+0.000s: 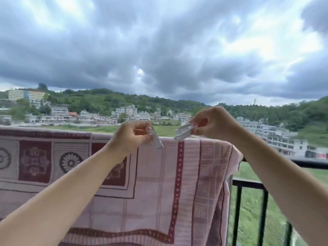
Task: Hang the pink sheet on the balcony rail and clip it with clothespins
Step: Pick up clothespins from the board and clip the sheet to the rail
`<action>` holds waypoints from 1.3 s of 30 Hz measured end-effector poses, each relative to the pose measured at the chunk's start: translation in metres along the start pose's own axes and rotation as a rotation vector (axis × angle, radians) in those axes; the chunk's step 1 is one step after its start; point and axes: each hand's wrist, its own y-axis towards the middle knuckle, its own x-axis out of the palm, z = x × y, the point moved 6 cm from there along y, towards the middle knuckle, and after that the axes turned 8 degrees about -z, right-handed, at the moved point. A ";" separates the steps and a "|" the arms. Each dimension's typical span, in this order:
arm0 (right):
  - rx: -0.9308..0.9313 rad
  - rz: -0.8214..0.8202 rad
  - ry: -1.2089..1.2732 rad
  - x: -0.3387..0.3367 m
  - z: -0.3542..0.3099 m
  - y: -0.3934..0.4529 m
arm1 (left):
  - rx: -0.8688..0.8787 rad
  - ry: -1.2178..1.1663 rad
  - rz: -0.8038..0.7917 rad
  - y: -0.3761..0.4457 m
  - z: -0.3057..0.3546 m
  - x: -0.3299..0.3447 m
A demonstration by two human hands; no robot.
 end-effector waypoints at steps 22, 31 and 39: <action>0.291 -0.640 -0.105 0.026 0.037 0.099 | 0.051 -0.392 -0.414 0.108 -0.052 0.021; 0.344 -0.684 0.013 0.032 0.043 0.099 | -0.030 -0.550 -0.494 0.116 -0.073 0.027; 0.328 -0.584 0.032 0.030 0.041 0.092 | -0.070 -0.591 -0.489 0.115 -0.074 0.028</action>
